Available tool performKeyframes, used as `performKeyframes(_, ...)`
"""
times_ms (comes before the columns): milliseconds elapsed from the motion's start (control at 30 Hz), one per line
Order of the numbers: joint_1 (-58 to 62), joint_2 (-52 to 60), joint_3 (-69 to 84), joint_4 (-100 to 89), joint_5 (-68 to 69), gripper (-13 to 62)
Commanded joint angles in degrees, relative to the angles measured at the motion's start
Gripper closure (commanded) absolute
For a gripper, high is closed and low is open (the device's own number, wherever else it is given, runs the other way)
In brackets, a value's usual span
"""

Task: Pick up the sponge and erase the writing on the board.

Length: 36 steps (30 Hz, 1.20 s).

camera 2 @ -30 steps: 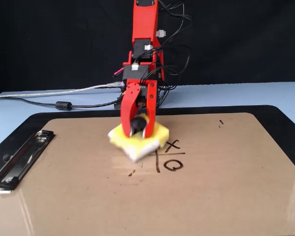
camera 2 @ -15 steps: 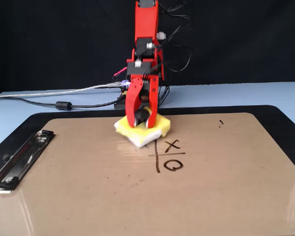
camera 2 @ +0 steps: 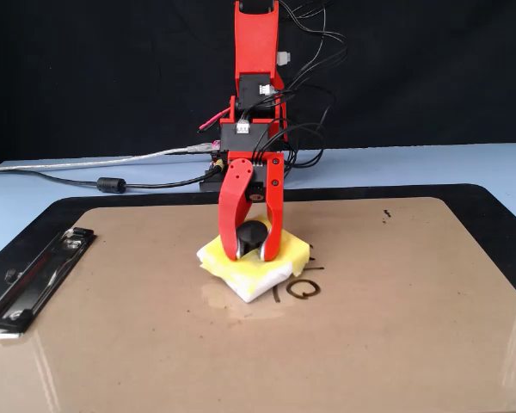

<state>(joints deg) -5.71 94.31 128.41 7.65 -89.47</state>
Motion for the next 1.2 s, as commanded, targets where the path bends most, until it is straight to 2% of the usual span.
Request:
performKeyframes(0,-1.0,12.3,8.4,2.3,-1.8,57.4)
performKeyframes(100,-1.5,29.9,20.7,5.2,-1.6,57.4)
performKeyframes(200,-4.1,37.1,23.6,9.4,-1.6,57.4)
performKeyframes(267,-6.2,35.2,23.2,9.1,-1.9,57.4)
performKeyframes(367,-7.3,23.2,16.2,4.7,-1.9,57.4)
performKeyframes(500,-7.0,0.5,-1.4,-0.5,-1.9,57.4)
performKeyframes(600,-6.6,-8.0,-11.2,-0.2,-1.9,57.4)
performKeyframes(700,-6.2,-4.8,-6.2,0.6,-1.9,57.4)
performKeyframes(867,-6.3,23.5,17.7,1.1,-1.8,57.4)
performKeyframes(967,-6.2,33.6,24.7,2.8,-1.8,57.4)
performKeyframes(1067,-6.2,27.4,21.0,1.8,-1.6,57.4)
performKeyframes(1167,-5.7,10.0,7.5,1.0,-1.8,57.4)
